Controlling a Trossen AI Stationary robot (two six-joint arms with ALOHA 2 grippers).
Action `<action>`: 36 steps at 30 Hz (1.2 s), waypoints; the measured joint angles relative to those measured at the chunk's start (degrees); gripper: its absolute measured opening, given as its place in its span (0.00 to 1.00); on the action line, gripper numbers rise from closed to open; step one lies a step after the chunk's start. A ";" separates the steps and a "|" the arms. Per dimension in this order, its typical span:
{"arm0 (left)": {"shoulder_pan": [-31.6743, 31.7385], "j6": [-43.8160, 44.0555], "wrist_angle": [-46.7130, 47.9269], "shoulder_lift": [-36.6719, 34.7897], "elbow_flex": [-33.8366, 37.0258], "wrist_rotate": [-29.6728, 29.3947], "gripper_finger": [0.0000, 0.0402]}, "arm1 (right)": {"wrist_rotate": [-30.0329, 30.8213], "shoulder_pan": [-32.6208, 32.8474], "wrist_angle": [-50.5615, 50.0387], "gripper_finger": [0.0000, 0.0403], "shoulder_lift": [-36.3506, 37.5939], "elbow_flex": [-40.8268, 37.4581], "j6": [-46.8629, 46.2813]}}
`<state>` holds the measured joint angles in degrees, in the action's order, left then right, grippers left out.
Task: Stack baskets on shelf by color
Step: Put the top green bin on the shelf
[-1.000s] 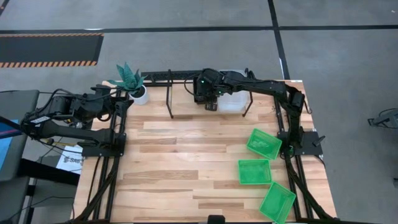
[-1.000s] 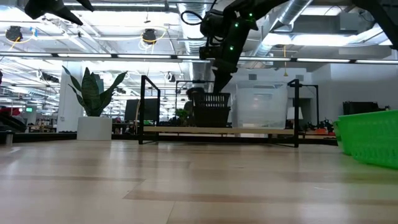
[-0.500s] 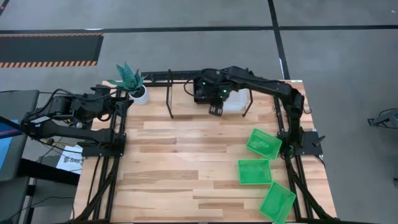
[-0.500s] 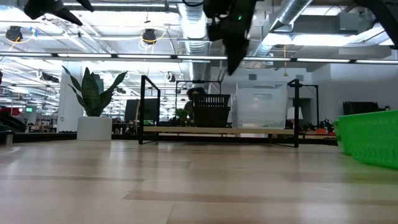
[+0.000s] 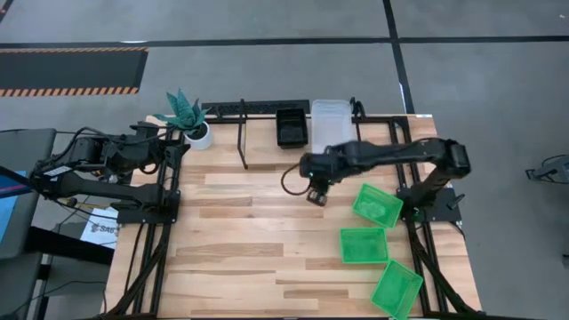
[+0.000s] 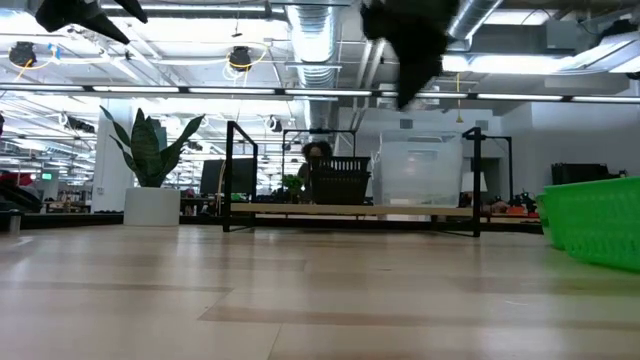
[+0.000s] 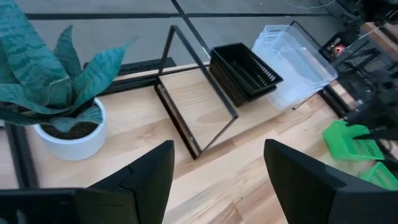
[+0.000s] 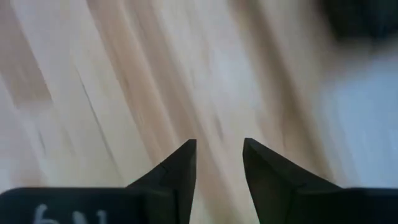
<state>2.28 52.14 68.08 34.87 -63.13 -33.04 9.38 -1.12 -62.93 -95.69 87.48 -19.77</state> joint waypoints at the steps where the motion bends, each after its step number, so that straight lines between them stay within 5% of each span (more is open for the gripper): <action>1: 0.00 -0.02 0.31 0.00 0.00 -0.35 0.59 | 1.90 0.70 6.61 0.38 0.92 -2.06 0.13; 4: 0.01 -0.02 0.28 0.00 0.00 -0.85 0.59 | 5.95 0.69 22.59 0.36 1.82 -5.52 0.25; 6: 0.00 0.03 0.28 0.00 0.00 -0.70 0.59 | 5.34 -0.35 23.97 0.34 1.53 -5.59 0.18; 12: 0.02 0.28 1.16 0.00 0.00 2.22 0.59 | -1.44 -1.97 -2.39 0.30 3.23 -4.82 -12.08; 16: 0.02 1.09 1.81 0.00 0.00 2.19 0.59 | -0.07 -0.77 -16.56 0.31 5.06 -8.32 -24.98; 25: 0.02 0.26 1.92 0.00 0.00 1.01 0.59 | 1.06 3.39 -4.70 0.41 10.67 -26.57 -58.16; 36: 0.02 1.09 1.92 0.00 0.00 1.67 0.59 | 1.00 4.61 -0.71 0.48 10.23 -32.64 -70.37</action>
<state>2.30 53.23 70.00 34.87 -63.13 -31.37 10.37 3.49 -63.64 -85.46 54.84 -90.14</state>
